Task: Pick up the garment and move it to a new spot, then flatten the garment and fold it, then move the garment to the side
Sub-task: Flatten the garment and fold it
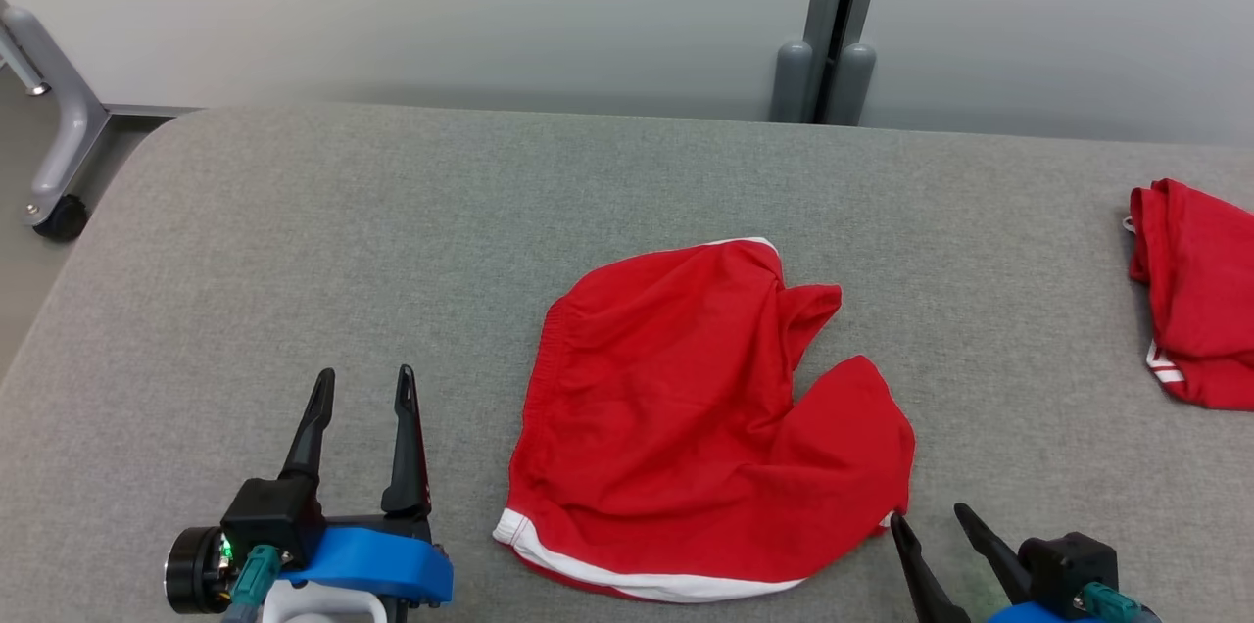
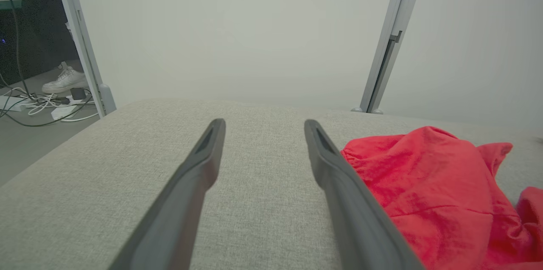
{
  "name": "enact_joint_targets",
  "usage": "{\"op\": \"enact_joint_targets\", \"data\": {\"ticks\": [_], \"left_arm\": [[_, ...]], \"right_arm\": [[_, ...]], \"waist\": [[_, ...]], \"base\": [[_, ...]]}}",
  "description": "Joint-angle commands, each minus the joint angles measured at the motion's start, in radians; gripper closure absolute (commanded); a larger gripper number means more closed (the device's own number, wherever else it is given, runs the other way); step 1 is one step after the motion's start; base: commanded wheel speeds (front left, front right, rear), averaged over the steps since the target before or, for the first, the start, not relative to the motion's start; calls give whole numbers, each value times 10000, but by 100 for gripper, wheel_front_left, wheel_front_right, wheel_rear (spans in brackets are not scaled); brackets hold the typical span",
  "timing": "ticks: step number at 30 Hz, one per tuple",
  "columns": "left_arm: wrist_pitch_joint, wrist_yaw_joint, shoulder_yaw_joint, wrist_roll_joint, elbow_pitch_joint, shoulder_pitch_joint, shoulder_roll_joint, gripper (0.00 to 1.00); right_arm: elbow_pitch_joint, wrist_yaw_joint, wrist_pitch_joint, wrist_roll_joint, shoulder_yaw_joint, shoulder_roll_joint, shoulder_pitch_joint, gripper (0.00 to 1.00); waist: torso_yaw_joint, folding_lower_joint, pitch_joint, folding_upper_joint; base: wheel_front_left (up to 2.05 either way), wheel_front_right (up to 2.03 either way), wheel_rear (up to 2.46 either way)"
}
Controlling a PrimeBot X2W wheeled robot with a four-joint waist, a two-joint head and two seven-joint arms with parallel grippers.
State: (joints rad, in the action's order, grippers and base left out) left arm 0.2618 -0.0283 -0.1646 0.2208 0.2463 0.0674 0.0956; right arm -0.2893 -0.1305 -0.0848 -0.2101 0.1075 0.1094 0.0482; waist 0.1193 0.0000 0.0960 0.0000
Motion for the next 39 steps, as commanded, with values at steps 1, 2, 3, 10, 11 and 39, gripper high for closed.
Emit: {"op": "enact_joint_targets", "data": {"ticks": [1,2,3,10,11,39], "left_arm": [[43,26,35,-34,-1,146,29,0],[43,29,26,-45,4,165,33,0],[41,22,24,-58,11,187,36,0],[43,33,16,-103,27,227,33,0],[43,21,14,-109,31,225,24,0],[43,19,123,-30,129,-25,-187,0]], "right_arm": [[-139,-6,-75,91,41,58,-135,0],[-343,-6,-94,99,88,53,-230,0],[-524,-6,-142,106,154,60,-328,0],[-1721,-6,-541,24,497,-49,-1098,0],[-1939,-6,-518,40,549,-67,-1196,0],[1717,-5,1088,-362,-153,1280,1502,42]], "waist": [[75,0,56,0],[122,0,86,0],[161,0,104,0],[306,0,178,0],[311,0,178,0],[-758,0,-228,0]], "base": [[0,0,0],[0,0,0],[0,0,0],[0,0,0],[0,0,0],[0,0,0]]}}
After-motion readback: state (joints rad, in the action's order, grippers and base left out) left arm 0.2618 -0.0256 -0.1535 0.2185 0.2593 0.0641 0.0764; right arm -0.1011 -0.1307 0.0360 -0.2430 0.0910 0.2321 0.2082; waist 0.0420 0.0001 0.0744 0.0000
